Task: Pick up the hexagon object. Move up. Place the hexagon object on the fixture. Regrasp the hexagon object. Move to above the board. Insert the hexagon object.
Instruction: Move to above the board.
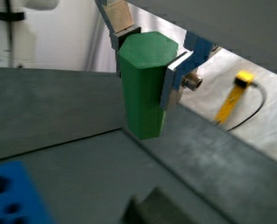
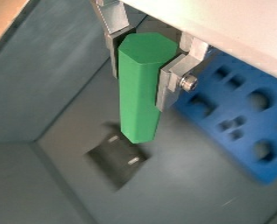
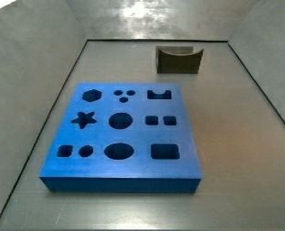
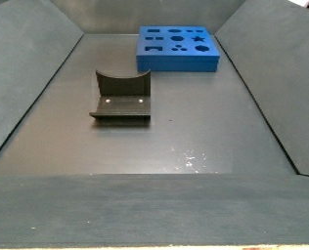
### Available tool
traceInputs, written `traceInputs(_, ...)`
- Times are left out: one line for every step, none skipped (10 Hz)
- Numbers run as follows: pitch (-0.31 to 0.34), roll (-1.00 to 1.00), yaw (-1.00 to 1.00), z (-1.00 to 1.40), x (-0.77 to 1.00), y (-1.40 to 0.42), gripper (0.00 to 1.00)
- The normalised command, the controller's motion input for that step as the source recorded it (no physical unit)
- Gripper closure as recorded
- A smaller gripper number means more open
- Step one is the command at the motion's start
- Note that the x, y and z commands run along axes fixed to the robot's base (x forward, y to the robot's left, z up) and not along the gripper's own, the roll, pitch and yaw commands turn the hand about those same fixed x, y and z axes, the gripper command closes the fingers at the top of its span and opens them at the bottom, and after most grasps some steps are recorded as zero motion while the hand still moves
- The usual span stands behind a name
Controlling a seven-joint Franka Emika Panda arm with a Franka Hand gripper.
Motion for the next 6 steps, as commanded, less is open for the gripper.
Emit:
traceInputs(-0.137,-1.0,-0.11,0.11,-0.82,-1.0,1.0)
traceInputs(-0.162,-1.0,-0.12,0.09,-0.69,-0.73,1.0)
traceInputs(-0.169,-1.0,-0.12,0.06,-0.55,-0.51,1.0)
traceInputs(-0.188,-1.0,-0.12,0.03,-0.3,-0.15,1.0)
traceInputs(-0.202,-1.0,-0.12,0.01,-0.23,-0.06,1.0)
traceInputs(-0.206,-0.84,-0.09,0.01,-0.16,0.02,1.0)
